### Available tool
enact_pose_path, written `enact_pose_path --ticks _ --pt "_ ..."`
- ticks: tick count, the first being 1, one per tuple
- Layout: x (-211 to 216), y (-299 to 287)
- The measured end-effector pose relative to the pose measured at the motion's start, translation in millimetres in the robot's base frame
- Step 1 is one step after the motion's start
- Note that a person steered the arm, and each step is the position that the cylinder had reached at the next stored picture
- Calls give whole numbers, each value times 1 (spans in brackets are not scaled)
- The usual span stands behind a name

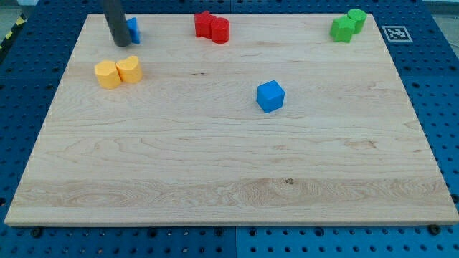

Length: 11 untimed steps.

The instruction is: Point your arm closer to the blue cube

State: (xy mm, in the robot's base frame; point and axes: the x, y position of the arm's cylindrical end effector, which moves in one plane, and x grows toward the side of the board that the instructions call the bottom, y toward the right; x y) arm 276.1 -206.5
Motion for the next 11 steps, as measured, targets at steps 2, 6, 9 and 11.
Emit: enact_pose_path --ticks 2,6,9,11 --pt "25 68" --pt "163 391" --pt "177 306" --pt "172 297"
